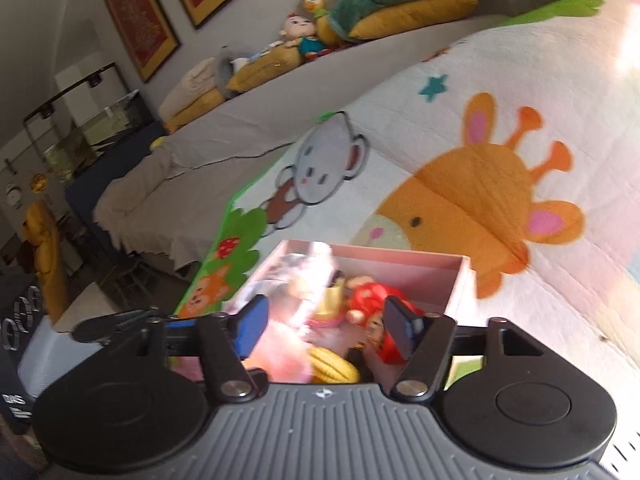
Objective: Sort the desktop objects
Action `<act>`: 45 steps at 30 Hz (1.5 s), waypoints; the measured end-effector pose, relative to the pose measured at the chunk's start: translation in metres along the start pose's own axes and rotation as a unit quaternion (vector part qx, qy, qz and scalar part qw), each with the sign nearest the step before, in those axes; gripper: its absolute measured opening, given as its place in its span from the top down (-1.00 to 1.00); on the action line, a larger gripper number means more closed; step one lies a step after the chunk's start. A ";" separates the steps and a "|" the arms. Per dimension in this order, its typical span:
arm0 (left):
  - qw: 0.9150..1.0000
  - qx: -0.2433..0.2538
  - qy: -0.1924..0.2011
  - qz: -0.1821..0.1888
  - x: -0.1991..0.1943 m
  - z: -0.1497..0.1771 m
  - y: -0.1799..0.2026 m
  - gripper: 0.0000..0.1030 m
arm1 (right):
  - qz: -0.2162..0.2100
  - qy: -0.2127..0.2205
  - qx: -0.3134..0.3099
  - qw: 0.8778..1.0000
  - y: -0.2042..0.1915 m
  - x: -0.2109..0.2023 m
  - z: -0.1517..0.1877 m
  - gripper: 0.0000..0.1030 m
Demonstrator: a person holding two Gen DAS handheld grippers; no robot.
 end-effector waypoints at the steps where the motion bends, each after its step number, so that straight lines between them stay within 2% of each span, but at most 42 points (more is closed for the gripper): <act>1: 1.000 0.002 0.001 0.002 0.000 0.000 -0.001 -0.51 | -0.012 -0.008 0.011 1.000 -0.004 0.006 -0.004 -0.19; 5: 1.000 0.001 0.001 0.004 -0.001 0.003 -0.002 -0.59 | -0.045 -0.064 0.075 0.994 -0.009 0.042 -0.004 -0.20; 10: 1.000 -0.005 -0.004 0.012 -0.001 0.004 -0.004 -0.60 | -0.061 -0.115 0.119 0.984 -0.015 0.080 0.013 -0.22; 15: 1.000 0.006 0.010 0.016 -0.007 -0.003 0.000 -0.46 | -0.090 -0.100 0.125 0.983 -0.021 0.071 0.010 -0.23; 21: 1.000 0.001 0.003 0.002 0.001 -0.003 -0.003 -0.50 | -0.074 -0.102 0.121 0.985 -0.015 0.069 0.015 -0.23; 23: 1.000 -0.004 0.002 -0.001 0.002 -0.004 -0.005 -0.55 | -0.053 -0.100 0.105 0.988 -0.014 0.068 0.018 -0.23; 29: 1.000 -0.005 -0.005 -0.003 0.000 0.001 -0.008 -0.74 | -0.033 -0.066 0.075 0.994 -0.008 0.054 0.014 -0.23; 31: 1.000 -0.008 0.000 -0.001 -0.005 0.000 -0.009 -0.74 | -0.015 -0.039 0.064 0.997 -0.001 0.042 0.008 -0.23; 34: 1.000 0.014 0.008 -0.011 -0.014 -0.003 -0.010 -0.73 | 0.029 0.013 0.028 0.999 0.010 0.019 -0.004 -0.23; 37: 0.999 0.029 0.001 -0.020 -0.013 -0.004 -0.010 -0.77 | 0.060 0.031 0.006 0.998 0.021 0.007 -0.013 -0.21; 40: 0.999 0.036 -0.016 0.007 -0.006 -0.004 -0.001 -0.54 | 0.071 0.017 -0.026 0.997 0.023 0.008 -0.013 -0.06; 43: 0.998 0.038 -0.036 0.016 0.005 0.000 0.002 -0.67 | 0.059 -0.008 -0.057 0.997 0.015 0.010 -0.004 -0.05; 45: 0.998 0.018 -0.051 0.017 0.013 0.001 -0.004 -0.81 | 0.053 -0.020 -0.071 0.996 0.007 0.010 0.002 -0.05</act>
Point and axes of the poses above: each gripper's, at about its wrist camera, not at the fingertips, and x roughly the way its jaws point, y to its right, z to its underside, the point moved 7 cm from there along x, roughly the way its jaws point, and after that the axes turned 9 degrees about z, right-handed, at the moved point
